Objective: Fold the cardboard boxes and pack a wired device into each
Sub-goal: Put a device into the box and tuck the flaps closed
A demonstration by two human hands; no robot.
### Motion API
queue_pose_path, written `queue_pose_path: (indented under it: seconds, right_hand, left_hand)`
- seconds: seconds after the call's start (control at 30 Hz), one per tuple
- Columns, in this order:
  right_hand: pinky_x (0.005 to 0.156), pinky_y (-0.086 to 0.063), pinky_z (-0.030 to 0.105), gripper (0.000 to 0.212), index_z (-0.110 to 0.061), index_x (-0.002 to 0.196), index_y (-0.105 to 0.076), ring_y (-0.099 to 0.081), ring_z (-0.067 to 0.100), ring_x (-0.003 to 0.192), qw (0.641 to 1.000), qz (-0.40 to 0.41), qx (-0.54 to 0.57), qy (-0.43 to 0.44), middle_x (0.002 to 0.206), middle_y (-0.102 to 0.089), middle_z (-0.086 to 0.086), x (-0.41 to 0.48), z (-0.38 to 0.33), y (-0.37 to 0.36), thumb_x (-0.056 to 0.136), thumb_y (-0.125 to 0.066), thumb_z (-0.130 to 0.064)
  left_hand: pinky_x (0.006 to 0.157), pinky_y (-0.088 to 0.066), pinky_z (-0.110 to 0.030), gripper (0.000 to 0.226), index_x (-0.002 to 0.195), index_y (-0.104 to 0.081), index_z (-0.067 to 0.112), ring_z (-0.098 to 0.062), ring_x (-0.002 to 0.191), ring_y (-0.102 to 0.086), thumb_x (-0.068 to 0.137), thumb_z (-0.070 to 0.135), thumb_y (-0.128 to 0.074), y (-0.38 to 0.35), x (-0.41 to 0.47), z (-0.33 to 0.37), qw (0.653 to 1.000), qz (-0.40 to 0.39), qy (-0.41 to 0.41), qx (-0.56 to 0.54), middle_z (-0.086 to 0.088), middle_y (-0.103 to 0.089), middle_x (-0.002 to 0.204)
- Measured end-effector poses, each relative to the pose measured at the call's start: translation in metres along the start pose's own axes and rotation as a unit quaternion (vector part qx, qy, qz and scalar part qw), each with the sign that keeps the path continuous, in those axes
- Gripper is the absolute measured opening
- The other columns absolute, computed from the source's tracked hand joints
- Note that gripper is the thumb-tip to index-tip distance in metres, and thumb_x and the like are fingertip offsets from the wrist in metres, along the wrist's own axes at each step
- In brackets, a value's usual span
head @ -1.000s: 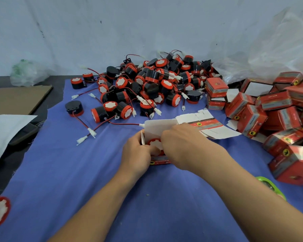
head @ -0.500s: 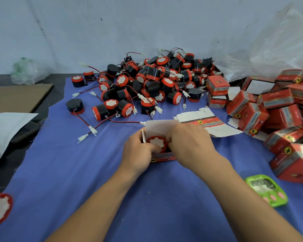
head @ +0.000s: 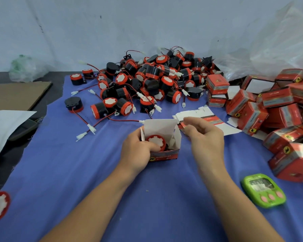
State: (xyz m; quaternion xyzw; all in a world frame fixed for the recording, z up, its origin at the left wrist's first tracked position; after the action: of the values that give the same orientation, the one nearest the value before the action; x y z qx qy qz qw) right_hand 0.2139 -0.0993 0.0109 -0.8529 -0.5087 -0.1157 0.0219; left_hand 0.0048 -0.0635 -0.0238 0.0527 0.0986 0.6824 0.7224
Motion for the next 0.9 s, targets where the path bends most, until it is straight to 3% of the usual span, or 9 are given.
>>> queue_pose_path:
  seconds: [0.1, 0.2, 0.33, 0.47, 0.6, 0.7, 0.8, 0.9]
  right_hand:
    - [0.096, -0.060, 0.036, 0.030, -0.033, 0.104, -0.082, -0.073, 0.018, 0.106, 0.969, -0.209, 0.076, -0.106, 0.108, -0.080, -0.005, -0.005, 0.029, -0.038, 0.098, -0.057, -0.018]
    - [0.103, -0.054, 0.037, 0.029, -0.034, 0.111, -0.080, -0.073, 0.019, 0.111, 0.951, -0.288, 0.066, -0.091, 0.114, -0.078, -0.001, -0.011, 0.030, -0.048, 0.095, -0.056, -0.028]
    - [0.103, -0.051, 0.036, 0.027, -0.016, 0.110, -0.076, -0.071, 0.026, 0.111, 0.943, -0.322, 0.048, -0.073, 0.113, -0.077, 0.006, -0.015, 0.028, -0.048, 0.091, -0.063, -0.030]
    - [0.089, -0.051, 0.020, 0.021, -0.024, 0.105, -0.078, -0.070, 0.012, 0.098, 0.934, -0.349, 0.040, -0.067, 0.104, -0.078, 0.002, -0.020, 0.023, -0.051, 0.086, -0.069, -0.023]
    - [0.091, -0.052, 0.024, 0.040, -0.020, 0.124, -0.072, -0.071, 0.015, 0.108, 0.929, -0.362, 0.029, -0.068, 0.113, -0.078, 0.003, -0.021, 0.024, -0.053, 0.084, -0.069, -0.022]
    - [0.096, -0.050, 0.027, 0.042, -0.024, 0.125, -0.071, -0.070, 0.017, 0.113, 0.927, -0.369, 0.010, -0.072, 0.115, -0.077, 0.000, -0.021, 0.025, -0.055, 0.083, -0.066, -0.022]
    - [0.103, -0.051, 0.035, 0.045, -0.025, 0.127, -0.071, -0.068, 0.020, 0.117, 0.921, -0.384, -0.006, -0.073, 0.119, -0.076, -0.002, -0.023, 0.027, -0.057, 0.083, -0.064, -0.016]
    - [0.104, -0.052, 0.031, 0.043, -0.024, 0.125, -0.072, -0.069, 0.016, 0.116, 0.920, -0.383, 0.000, -0.083, 0.119, -0.076, -0.004, -0.023, 0.030, -0.059, 0.085, -0.063, -0.011]
  left_hand:
    - [0.090, -0.058, -0.056, 0.041, 0.096, -0.075, 0.036, -0.021, 0.098, -0.072, 0.058, 0.022, -0.069, 0.000, 0.000, -0.001, 1.000, -0.004, -0.004, 0.007, 0.008, -0.079, 0.097]
    - [0.092, -0.056, -0.054, 0.034, 0.096, -0.070, 0.044, -0.017, 0.097, -0.070, 0.065, 0.033, -0.065, -0.004, 0.000, 0.002, 0.999, -0.021, -0.009, 0.043, 0.012, -0.076, 0.095]
    - [0.086, -0.057, -0.045, 0.028, 0.098, -0.067, 0.039, -0.011, 0.092, -0.068, 0.072, 0.035, -0.057, -0.002, -0.003, 0.004, 0.997, 0.000, -0.033, 0.075, 0.014, -0.074, 0.092]
    - [0.070, -0.052, -0.032, 0.020, 0.093, -0.056, 0.040, -0.008, 0.086, -0.063, 0.074, 0.043, -0.047, 0.005, -0.007, 0.005, 0.987, 0.076, -0.044, 0.134, 0.018, -0.067, 0.087]
    - [0.068, -0.053, -0.037, 0.011, 0.098, -0.053, 0.032, -0.008, 0.081, -0.061, 0.087, 0.036, -0.053, 0.009, -0.012, 0.006, 0.982, 0.132, -0.038, 0.132, 0.012, -0.064, 0.087]
    - [0.068, -0.052, -0.038, 0.006, 0.094, -0.057, 0.028, -0.012, 0.082, -0.063, 0.093, 0.034, -0.058, 0.010, -0.009, 0.002, 0.986, 0.136, -0.009, 0.092, 0.009, -0.067, 0.086]
    - [0.064, -0.046, -0.033, 0.020, 0.090, -0.062, 0.030, -0.008, 0.084, -0.064, 0.099, 0.046, -0.052, 0.011, -0.011, -0.002, 0.989, 0.146, 0.008, 0.025, 0.010, -0.069, 0.088]
    - [0.064, -0.047, -0.028, 0.010, 0.093, -0.062, 0.033, -0.006, 0.086, -0.066, 0.092, 0.043, -0.062, 0.011, -0.014, -0.001, 0.989, 0.144, -0.005, 0.039, 0.013, -0.071, 0.092]
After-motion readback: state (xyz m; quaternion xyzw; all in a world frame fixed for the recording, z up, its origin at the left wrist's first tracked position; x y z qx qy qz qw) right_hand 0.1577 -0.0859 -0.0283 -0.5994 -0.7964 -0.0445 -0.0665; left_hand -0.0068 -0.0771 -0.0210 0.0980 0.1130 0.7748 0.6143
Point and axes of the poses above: each hand's wrist, its own x-axis towards the middle knuckle, its own y-axis out of the back of the hand, z = x × y, the point moved 10 cm from there along x, towards the middle knuckle
